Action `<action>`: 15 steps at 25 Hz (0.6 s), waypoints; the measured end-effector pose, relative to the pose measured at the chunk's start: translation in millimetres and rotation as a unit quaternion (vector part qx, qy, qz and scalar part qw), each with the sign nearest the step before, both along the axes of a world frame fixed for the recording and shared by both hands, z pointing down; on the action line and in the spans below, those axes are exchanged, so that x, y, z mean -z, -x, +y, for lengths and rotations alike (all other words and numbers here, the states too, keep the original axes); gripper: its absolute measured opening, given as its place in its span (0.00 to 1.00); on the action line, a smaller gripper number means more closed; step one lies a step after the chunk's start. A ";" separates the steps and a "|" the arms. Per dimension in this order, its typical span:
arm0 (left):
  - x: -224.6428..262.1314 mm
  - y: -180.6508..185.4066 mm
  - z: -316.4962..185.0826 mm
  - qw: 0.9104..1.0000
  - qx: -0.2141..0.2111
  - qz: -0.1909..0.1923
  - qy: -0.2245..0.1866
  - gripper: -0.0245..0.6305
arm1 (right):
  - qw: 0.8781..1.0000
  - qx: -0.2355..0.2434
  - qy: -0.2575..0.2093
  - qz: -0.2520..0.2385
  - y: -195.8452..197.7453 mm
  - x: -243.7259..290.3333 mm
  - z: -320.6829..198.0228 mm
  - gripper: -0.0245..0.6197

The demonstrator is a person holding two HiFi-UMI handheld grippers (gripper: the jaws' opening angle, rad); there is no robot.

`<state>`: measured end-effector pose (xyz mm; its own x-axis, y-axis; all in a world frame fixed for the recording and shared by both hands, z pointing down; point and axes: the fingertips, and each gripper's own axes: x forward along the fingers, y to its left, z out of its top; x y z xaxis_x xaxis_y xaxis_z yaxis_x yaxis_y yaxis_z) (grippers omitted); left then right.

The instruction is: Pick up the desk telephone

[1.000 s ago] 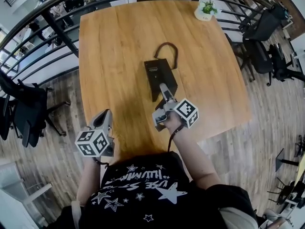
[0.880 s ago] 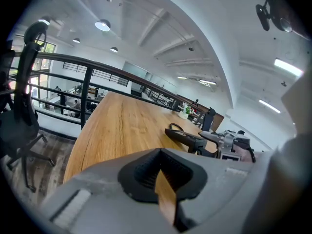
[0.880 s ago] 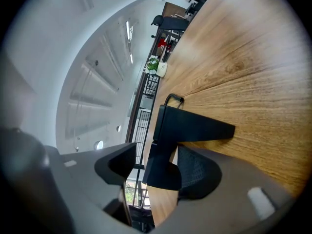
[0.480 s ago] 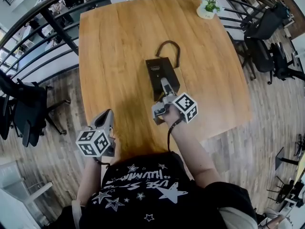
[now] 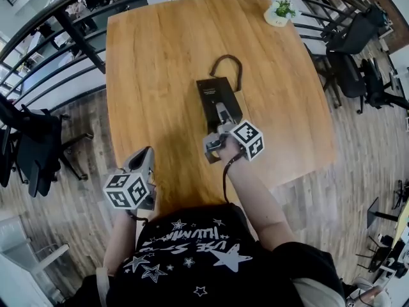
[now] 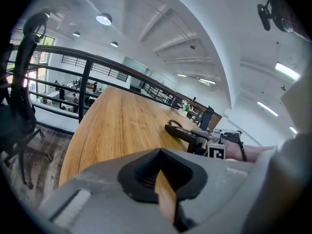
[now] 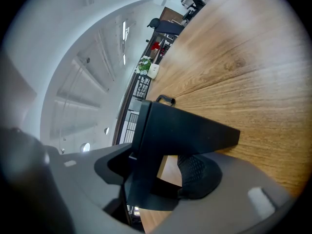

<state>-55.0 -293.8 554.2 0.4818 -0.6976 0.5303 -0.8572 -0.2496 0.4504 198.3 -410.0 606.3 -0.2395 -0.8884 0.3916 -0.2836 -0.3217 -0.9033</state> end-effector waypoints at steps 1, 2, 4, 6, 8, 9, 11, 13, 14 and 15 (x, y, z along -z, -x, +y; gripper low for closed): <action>-0.6 0.5 0.8 1.000 0.000 0.000 0.000 0.04 | 1.000 -0.001 -0.001 0.001 -0.4 -0.2 0.0 0.46; -1.4 1.3 1.7 1.000 -0.001 -0.001 0.001 0.04 | 1.000 -0.003 -0.001 0.002 -0.5 -0.3 0.3 0.46; -3.2 2.9 3.5 1.000 -0.001 0.000 0.003 0.04 | 1.000 -0.010 -0.001 0.006 -0.9 -0.1 1.4 0.46; -4.2 3.4 4.8 1.000 -0.002 0.001 0.005 0.04 | 1.000 -0.018 0.003 0.010 -2.3 0.2 2.5 0.45; -4.0 3.7 4.7 1.000 -0.004 0.002 0.005 0.04 | 1.000 -0.023 0.009 0.015 -3.4 0.7 3.0 0.43; -3.5 3.9 4.2 1.000 -0.005 0.003 0.005 0.04 | 1.000 -0.023 0.012 0.017 -3.4 1.3 2.9 0.41; -2.5 4.2 3.7 1.000 -0.007 0.005 0.005 0.04 | 1.000 -0.021 0.014 0.018 -2.6 3.4 2.7 0.39; -2.1 4.6 5.2 1.000 -0.009 0.007 0.004 0.04 | 1.000 -0.016 0.010 0.020 -2.3 5.6 3.7 0.36; -2.2 5.1 6.1 1.000 -0.010 0.007 0.004 0.04 | 1.000 -0.014 0.008 0.020 -2.6 6.4 4.3 0.35; -2.5 5.8 7.0 1.000 -0.011 0.008 0.004 0.04 | 1.000 -0.011 0.006 0.021 -3.0 7.1 4.8 0.35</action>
